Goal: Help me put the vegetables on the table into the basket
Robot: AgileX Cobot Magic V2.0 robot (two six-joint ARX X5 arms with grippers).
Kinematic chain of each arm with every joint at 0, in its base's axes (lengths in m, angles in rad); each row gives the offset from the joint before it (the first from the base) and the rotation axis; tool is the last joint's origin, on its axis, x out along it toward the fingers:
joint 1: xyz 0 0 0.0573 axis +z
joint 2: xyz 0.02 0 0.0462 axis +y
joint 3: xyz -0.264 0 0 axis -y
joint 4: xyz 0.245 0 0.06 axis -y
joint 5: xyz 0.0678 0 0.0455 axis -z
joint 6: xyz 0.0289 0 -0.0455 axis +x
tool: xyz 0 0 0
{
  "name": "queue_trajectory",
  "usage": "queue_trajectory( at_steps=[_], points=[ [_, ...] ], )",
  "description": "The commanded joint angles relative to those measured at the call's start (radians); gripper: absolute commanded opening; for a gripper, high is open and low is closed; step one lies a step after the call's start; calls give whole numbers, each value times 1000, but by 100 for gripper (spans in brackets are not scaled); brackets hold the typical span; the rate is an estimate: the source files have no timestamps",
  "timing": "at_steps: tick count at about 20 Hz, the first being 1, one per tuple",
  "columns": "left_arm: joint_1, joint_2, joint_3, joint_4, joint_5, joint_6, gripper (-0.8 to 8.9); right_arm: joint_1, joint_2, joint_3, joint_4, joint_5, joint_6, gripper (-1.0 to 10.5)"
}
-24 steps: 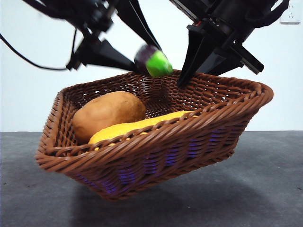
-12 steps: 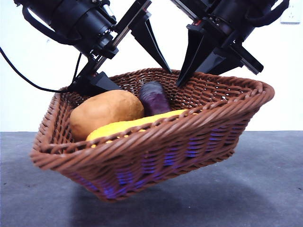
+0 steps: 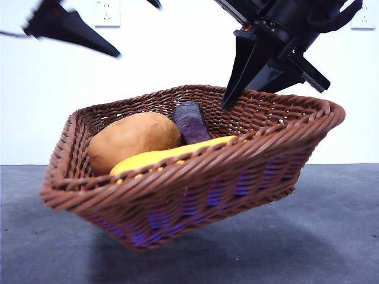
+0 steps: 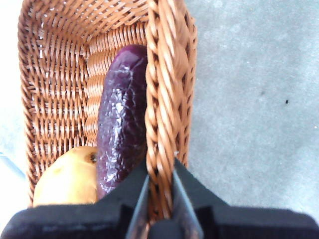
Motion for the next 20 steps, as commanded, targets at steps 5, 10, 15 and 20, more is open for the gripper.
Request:
queue_trajectory(
  at_steps=[5, 10, 15, 20],
  points=[
    [90, -270, 2, -185, -180, 201, -7, -90, -56, 130, -128, -18, -64, -12],
    [94, -409, 2, -341, -283, 285, -7, -256, -79, 243, -223, -90, -101, -12],
    [94, -520, 2, -369, -282, 287, -7, -483, -76, 242, -234, -205, -169, -12],
    [93, -557, 2, -399, -282, 287, -7, -640, 18, 240, -246, -276, -263, -12]
  ],
)
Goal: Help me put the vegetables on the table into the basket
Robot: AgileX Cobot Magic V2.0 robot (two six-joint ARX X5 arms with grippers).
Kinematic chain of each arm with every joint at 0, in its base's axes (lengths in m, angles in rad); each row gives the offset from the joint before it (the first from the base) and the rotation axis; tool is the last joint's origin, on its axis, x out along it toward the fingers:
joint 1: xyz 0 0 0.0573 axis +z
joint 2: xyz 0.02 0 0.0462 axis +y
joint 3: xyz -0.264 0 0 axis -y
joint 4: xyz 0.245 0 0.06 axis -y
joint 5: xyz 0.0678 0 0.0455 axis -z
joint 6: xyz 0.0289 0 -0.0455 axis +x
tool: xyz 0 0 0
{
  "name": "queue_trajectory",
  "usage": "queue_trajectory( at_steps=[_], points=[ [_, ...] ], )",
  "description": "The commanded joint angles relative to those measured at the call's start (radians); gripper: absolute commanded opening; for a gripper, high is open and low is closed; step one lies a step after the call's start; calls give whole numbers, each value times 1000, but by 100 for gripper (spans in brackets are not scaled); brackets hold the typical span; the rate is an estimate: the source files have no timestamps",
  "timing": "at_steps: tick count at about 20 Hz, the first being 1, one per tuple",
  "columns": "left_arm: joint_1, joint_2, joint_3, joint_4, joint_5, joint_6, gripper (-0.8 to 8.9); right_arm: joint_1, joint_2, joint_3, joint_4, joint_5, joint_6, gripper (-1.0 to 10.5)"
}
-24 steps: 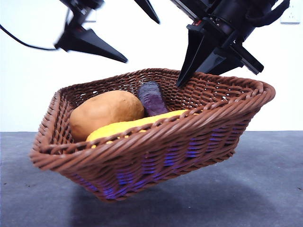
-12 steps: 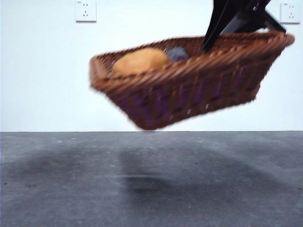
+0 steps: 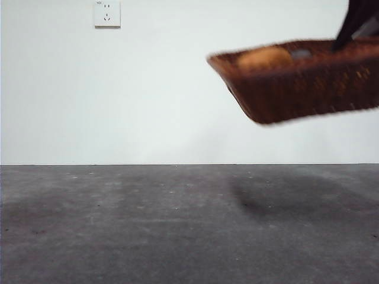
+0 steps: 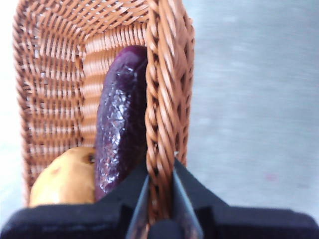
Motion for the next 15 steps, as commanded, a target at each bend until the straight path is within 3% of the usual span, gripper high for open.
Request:
queue_trajectory(
  at_steps=[1, 5, 11, 15],
  points=[
    [2, -7, -1, -4, -3, 13, -7, -32, 63, 4, 6, -35, -52, -12],
    [2, -7, -1, -5, -3, 20, -7, -53, 226, 5, 25, -28, -121, -12],
    [2, -6, -1, -16, -3, 20, -7, -57, 413, 5, 136, -25, -123, -12],
    [2, -5, -1, -16, -3, 20, -7, -58, 482, 5, 172, 27, -126, -12]
  ],
)
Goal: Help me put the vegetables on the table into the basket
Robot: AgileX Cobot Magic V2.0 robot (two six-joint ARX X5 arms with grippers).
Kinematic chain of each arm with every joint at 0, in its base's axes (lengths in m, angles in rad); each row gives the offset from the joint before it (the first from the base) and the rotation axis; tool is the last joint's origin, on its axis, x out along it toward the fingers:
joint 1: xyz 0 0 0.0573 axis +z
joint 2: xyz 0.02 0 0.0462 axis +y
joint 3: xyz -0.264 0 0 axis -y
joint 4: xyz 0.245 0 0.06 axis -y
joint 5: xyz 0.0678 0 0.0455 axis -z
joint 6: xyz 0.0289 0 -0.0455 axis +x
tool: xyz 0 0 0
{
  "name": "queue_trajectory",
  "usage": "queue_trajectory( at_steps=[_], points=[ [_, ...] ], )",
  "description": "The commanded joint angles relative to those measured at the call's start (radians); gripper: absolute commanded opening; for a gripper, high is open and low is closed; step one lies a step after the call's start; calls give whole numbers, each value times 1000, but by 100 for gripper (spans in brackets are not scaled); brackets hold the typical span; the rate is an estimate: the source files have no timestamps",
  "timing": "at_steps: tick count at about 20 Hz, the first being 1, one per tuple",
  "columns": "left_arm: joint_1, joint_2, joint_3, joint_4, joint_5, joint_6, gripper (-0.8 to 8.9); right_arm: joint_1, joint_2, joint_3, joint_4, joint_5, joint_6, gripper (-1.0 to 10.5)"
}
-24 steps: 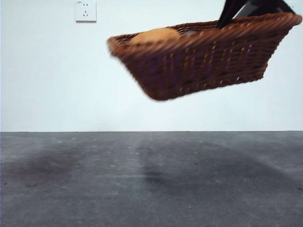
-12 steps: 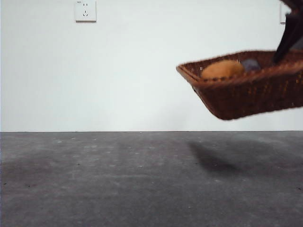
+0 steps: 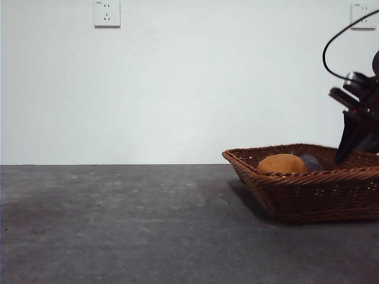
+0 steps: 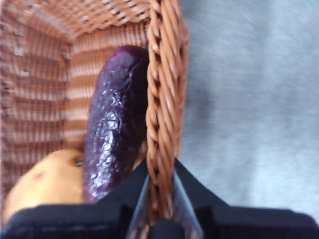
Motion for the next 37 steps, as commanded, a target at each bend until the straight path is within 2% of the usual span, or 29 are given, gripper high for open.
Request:
queue_trajectory(
  at_steps=[1, 4, 14, 15, 17, 18, 19, 24, 29, 32, 33, 35, 37],
  points=[
    [2, 1, -1, 1, -3, 12, -7, 0, 29, 5, 21, 11, -10, -12],
    [2, 15, -1, 0, -3, 12, -7, -6, 37, 5, 22, 79, -34, -12],
    [2, 51, -1, 5, -3, 27, -7, -18, 37, 5, 14, 75, -37, 11],
    [2, 51, -1, 5, -3, 27, -7, -18, 37, 5, 16, 75, -37, 44],
    [2, 51, -1, 5, -3, 27, -7, -18, 37, 5, 24, 74, -37, 304],
    [2, 51, -1, 5, -2, 27, -7, -18, 37, 5, 27, 66, -36, 390],
    [2, 51, -1, 5, -3, 27, -7, -18, 37, 6, 32, 60, -37, 418],
    [2, 51, -1, 0, -3, 27, -7, -26, -4, 76, -71, 60, -60, 418],
    [2, 51, -1, 0, -2, 30, -7, -26, -165, 164, -265, 55, -63, 414],
    [2, 51, -1, 2, -2, 30, -7, -21, -304, 167, -420, -19, -64, 404],
    [2, 51, -1, 2, -2, 31, -7, -13, -349, 167, -464, -21, -69, 380],
    [2, 51, -1, 2, -2, 35, -7, -2, -440, 167, -546, -20, -93, 231],
    [2, 51, -1, 2, -2, 38, -7, 15, -534, 167, -607, -20, -109, 134]
  ],
)
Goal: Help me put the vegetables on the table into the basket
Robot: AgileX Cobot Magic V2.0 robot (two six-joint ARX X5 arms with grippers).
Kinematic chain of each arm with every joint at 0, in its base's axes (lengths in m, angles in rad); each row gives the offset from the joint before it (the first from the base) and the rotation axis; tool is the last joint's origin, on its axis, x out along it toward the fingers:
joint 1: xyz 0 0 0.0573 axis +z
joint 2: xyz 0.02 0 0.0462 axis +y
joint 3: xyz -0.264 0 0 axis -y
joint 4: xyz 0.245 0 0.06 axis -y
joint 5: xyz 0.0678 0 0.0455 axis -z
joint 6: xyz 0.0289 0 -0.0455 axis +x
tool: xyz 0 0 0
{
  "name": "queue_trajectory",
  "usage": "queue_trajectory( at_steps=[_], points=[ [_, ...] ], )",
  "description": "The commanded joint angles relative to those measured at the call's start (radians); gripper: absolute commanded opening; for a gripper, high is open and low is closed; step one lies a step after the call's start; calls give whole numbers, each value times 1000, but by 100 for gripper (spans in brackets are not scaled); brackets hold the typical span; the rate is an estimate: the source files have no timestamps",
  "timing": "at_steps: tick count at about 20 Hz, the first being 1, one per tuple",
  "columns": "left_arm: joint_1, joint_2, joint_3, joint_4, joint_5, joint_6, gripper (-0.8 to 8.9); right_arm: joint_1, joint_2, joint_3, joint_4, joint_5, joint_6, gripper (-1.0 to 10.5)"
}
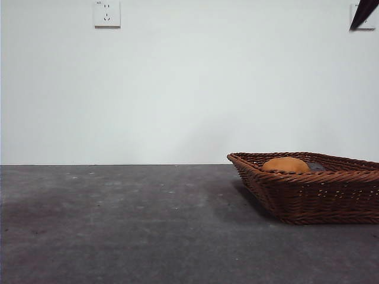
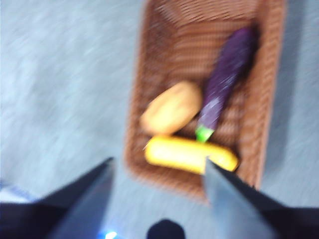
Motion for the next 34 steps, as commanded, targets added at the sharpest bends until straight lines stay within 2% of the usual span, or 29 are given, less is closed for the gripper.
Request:
queue_trajectory(
  at_steps=[1, 3, 6, 11, 24, 34],
  points=[
    [2, -4, -1, 2, -2, 18, -7, 18, -95, -1, -47, -3, -32, 85],
    [2, -4, -1, 2, -2, 26, -7, 29, -179, -1, -71, -2, -33, -7],
    [2, -4, -1, 2, -2, 27, -7, 30, -284, -1, -118, 0, -37, -12],
    [2, -4, -1, 1, 2, 26, -7, 29, -394, -1, -127, 174, -9, -12],
    [2, -2, -1, 1, 0, 26, -4, 29, -391, -1, -127, 181, -4, 1],
    [2, 21, 0, 1, 0, 26, -4, 29, -253, -1, -127, 182, -4, 1]
  ],
)
